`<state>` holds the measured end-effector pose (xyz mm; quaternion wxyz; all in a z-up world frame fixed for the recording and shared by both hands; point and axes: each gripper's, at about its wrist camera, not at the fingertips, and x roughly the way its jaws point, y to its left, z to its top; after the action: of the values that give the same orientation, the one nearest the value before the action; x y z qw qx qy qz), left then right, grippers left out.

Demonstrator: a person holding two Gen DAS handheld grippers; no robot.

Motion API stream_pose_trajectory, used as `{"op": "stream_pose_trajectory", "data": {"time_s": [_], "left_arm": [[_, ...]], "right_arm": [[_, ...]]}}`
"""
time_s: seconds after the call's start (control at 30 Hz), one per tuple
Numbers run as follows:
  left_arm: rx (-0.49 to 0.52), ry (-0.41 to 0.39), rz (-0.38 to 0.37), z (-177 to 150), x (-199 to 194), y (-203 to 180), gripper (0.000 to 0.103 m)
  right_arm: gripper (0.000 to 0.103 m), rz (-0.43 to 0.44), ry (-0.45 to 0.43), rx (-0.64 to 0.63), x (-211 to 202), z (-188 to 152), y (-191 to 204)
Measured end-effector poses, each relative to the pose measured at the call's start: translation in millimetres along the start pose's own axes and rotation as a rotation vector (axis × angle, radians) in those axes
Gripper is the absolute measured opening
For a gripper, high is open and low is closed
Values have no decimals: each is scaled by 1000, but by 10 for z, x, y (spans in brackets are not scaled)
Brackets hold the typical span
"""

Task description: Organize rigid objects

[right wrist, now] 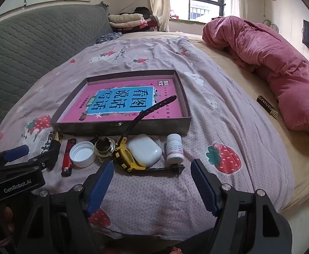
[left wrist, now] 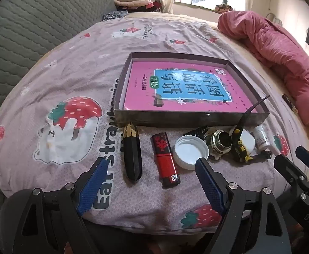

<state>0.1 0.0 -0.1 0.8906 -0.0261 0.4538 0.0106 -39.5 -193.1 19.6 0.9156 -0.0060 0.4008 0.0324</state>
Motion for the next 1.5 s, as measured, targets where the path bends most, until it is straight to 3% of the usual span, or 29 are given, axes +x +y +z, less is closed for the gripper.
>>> {"op": "stream_pose_trajectory", "data": {"time_s": [1.5], "left_arm": [[11, -17, -3, 10, -72, -1, 86]], "right_arm": [[74, 4, -28, -18, -93, 6, -24]]}}
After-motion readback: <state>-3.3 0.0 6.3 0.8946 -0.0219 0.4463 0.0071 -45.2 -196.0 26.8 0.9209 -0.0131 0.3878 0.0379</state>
